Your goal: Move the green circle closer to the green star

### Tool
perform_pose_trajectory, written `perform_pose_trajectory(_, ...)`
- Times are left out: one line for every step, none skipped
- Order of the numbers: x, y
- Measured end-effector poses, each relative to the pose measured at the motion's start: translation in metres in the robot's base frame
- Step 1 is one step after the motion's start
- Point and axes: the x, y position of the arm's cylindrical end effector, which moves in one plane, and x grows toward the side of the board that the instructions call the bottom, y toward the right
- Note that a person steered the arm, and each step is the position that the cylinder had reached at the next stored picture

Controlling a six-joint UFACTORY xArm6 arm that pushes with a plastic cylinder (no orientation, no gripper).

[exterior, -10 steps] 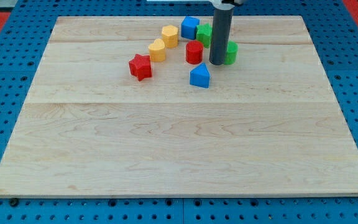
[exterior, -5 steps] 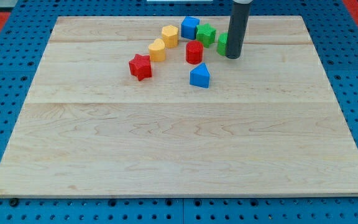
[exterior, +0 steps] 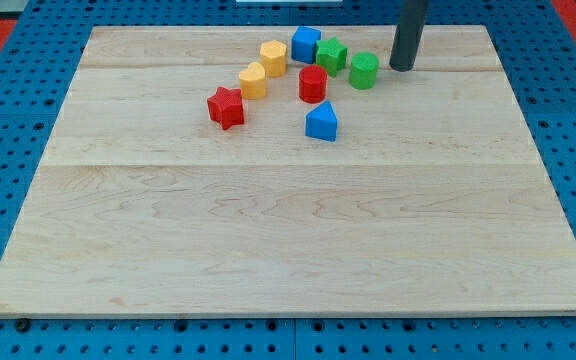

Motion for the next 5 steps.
perform_pose_trajectory(0.01, -0.007)
perform_pose_trajectory(0.013, -0.019)
perform_pose_trajectory(0.013, -0.031)
perform_pose_trajectory(0.017, -0.032)
perform_pose_trajectory(0.04, -0.032)
